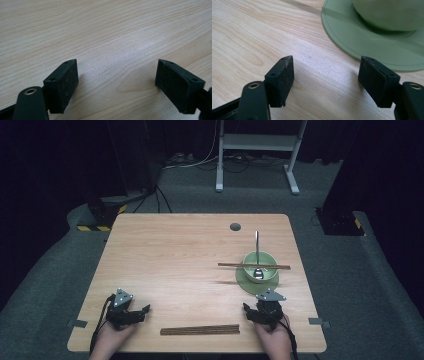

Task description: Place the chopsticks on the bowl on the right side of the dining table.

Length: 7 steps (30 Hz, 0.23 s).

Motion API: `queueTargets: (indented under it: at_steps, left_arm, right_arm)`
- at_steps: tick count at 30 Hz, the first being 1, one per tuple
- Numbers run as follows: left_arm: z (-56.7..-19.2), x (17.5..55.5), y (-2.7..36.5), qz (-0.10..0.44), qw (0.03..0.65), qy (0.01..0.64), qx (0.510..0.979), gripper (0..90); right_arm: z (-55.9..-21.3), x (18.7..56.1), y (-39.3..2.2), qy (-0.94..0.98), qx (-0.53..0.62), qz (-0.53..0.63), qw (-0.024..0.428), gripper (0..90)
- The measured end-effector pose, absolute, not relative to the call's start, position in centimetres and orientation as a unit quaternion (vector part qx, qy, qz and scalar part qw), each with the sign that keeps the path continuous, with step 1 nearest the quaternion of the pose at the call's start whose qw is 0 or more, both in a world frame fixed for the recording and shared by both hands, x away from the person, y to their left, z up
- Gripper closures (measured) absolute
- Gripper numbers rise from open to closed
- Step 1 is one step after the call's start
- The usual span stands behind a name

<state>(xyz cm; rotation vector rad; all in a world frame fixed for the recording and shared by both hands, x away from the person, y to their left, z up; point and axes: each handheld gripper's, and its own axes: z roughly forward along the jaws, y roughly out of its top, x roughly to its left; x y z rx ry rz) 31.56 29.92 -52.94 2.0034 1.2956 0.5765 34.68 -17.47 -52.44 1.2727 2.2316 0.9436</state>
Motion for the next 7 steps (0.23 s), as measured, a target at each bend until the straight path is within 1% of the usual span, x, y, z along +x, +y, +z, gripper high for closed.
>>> queueTargets:
  at_steps: [7]
  left_arm:
    - [-52.93,31.34,29.89,0.22,0.337,0.495,0.77,19.3]
  right_arm:
    - [-52.46,34.73,-17.39,0.798,0.457,0.337,0.203,28.2]
